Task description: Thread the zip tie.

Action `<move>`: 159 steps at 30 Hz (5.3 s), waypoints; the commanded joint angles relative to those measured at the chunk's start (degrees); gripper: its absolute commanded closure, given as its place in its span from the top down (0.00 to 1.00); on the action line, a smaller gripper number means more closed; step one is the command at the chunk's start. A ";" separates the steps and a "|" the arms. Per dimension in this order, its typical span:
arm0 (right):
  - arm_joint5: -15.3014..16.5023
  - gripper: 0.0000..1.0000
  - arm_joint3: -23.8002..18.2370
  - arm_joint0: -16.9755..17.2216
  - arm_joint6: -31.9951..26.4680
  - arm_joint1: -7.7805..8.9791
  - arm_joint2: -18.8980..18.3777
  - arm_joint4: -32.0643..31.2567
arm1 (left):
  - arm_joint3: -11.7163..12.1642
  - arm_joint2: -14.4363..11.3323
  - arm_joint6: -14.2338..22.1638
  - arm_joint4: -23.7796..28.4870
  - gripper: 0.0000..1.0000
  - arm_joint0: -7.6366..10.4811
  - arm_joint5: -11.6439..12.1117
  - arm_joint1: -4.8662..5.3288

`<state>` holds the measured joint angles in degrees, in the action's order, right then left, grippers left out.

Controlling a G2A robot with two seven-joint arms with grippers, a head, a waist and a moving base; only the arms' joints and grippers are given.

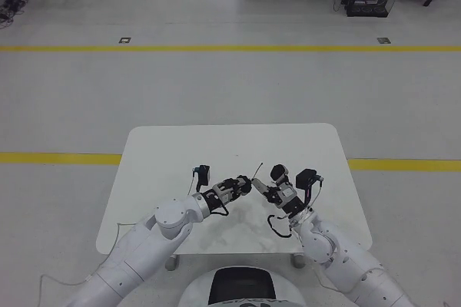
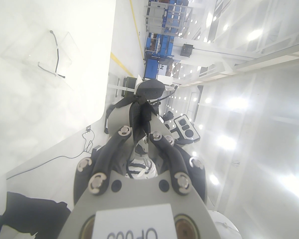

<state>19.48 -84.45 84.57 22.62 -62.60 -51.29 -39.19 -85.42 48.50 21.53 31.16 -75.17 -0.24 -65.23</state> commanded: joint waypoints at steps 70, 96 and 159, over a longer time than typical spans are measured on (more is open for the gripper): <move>-2.57 1.00 3.03 3.34 -89.38 -9.09 -28.01 70.58 | 0.00 0.00 0.00 0.00 0.00 0.00 0.00 0.00; -13.86 1.00 14.93 -0.81 -98.96 -8.76 -26.54 86.16 | -0.58 1.45 3.62 5.53 0.00 -1.23 5.92 -0.20; -17.08 0.49 12.86 -1.15 -102.27 -8.80 -20.70 99.02 | 5.08 -0.93 26.44 37.71 0.00 -1.63 14.68 -4.47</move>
<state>2.24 -71.51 83.43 -79.64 -71.39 -72.12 59.83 -80.34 47.58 47.97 68.88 -76.80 14.44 -69.69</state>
